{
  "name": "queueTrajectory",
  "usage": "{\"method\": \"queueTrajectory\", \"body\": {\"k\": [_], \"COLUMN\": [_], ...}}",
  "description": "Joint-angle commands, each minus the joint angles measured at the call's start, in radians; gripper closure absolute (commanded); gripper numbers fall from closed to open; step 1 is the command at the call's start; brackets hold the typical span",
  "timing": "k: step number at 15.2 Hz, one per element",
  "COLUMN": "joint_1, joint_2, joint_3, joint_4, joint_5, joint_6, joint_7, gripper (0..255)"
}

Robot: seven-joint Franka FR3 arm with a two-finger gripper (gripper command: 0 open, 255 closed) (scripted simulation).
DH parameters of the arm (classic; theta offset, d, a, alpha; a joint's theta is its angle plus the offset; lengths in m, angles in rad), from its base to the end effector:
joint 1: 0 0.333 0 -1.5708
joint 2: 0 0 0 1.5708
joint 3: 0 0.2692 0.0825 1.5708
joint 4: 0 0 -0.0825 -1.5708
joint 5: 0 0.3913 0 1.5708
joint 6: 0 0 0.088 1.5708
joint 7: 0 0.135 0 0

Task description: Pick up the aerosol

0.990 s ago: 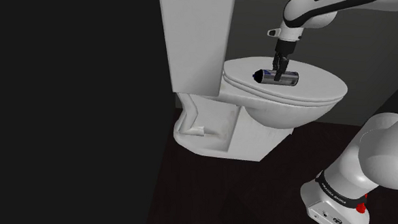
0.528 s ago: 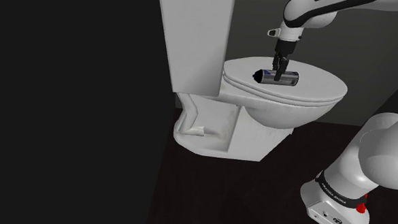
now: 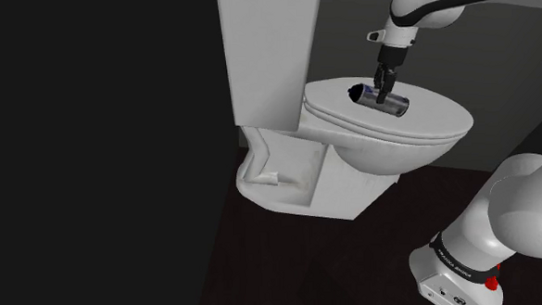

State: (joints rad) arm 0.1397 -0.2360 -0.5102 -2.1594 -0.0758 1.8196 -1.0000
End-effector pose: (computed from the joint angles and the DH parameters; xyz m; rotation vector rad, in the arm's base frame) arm 0.4521 -0.1863 0.3976 -2.8548 -0.9979 0.1146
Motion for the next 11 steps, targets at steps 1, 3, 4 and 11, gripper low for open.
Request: {"method": "queueTrajectory", "body": {"k": [1, 3, 4, 11], "joint_1": [0.001, 0.001, 0.002, 0.004], "joint_2": [-0.004, -0.009, -0.011, -0.018], "joint_3": [0.003, 0.005, 0.007, 0.013], "joint_4": [0.025, 0.048, 0.059, 0.123], "joint_5": [0.0, -0.001, -0.001, -0.001], "joint_6": [-0.029, -0.056, -0.069, -0.139], "joint_7": [0.002, 0.004, 0.005, 0.008], "gripper": [255, 255, 255, 255]}}
